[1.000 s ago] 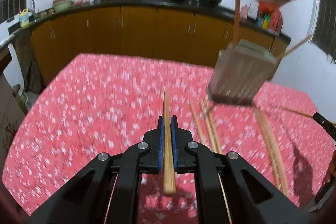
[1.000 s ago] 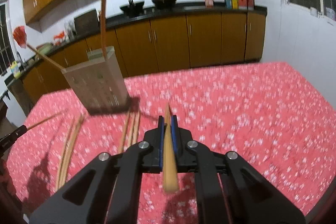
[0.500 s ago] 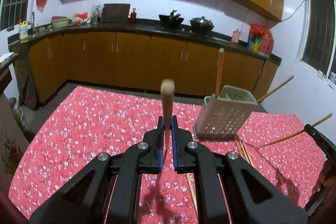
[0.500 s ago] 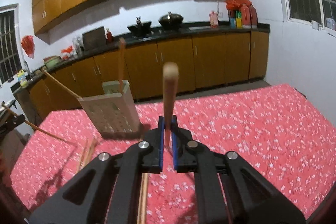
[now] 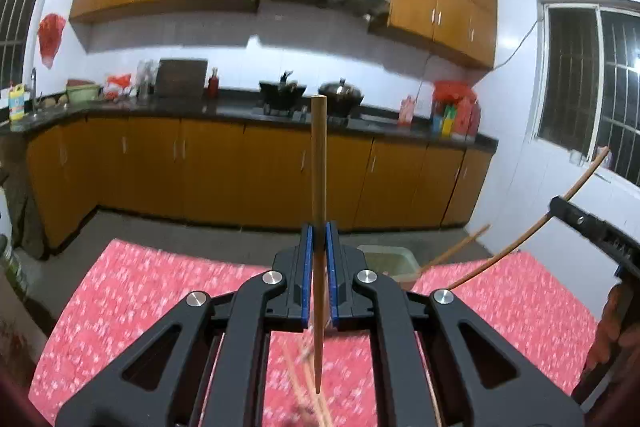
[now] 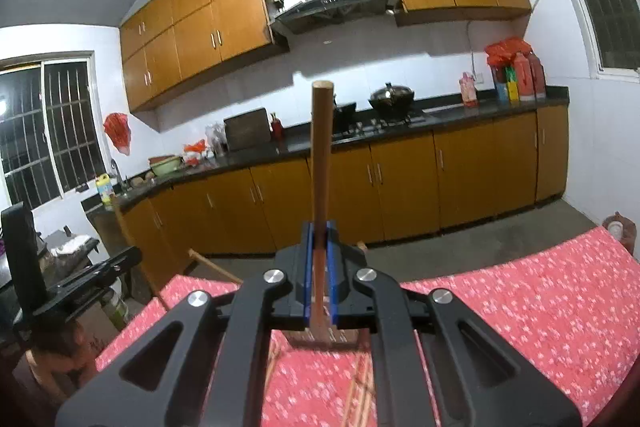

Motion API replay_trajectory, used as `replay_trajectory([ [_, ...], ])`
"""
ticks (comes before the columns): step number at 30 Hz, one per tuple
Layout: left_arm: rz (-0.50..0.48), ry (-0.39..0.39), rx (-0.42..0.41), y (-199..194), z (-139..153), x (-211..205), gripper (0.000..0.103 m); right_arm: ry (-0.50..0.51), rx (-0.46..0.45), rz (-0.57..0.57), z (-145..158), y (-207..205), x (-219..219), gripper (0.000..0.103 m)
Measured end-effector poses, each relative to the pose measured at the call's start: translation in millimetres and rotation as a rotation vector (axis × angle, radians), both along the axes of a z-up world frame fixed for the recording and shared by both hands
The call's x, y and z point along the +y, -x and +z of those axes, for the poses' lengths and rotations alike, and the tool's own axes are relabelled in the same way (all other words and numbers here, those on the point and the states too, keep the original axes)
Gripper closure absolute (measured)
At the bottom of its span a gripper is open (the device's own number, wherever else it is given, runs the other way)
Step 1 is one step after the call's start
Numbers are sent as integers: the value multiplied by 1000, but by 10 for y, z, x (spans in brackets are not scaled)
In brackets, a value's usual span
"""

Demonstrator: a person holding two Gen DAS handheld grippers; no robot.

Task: Organize utensils
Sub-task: 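Raise the right gripper's chopstick above the holder while the left gripper lifts its chopstick there, then open the left gripper to drop its chopstick in the holder while the right gripper releases too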

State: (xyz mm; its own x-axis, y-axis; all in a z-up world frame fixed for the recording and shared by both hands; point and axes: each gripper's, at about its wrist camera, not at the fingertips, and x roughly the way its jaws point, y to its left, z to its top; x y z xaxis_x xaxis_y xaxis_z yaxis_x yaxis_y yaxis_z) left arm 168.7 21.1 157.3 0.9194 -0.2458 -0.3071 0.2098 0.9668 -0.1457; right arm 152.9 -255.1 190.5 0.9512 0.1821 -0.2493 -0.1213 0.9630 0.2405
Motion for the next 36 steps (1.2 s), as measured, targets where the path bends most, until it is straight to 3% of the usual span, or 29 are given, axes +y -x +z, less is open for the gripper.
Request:
replay_trajectory([
  [6,34,51,-105,-236,290,-237,96,31,-49,-22,107,-283,137,95],
  [13,104,97,-182,-532,344,-410,96,33,13,-28,-74,-767,153,95],
  [21,117,75,-173,-758,83,-552,96,38,76,-13,-323,-993,174,95],
  [29,98,45,-91,-882,-190,-587,95,39,112,1,-487,-1012,242,92],
  [30,96,45,-86,-879,-201,-572,93,36,110,1,-486,-996,244,91],
  [33,106,51,-84,-813,-169,-497,71,29,97,-1,-436,-924,224,87],
  [36,106,63,-98,-699,-96,-419,69,32,67,-7,-352,-809,223,86],
])
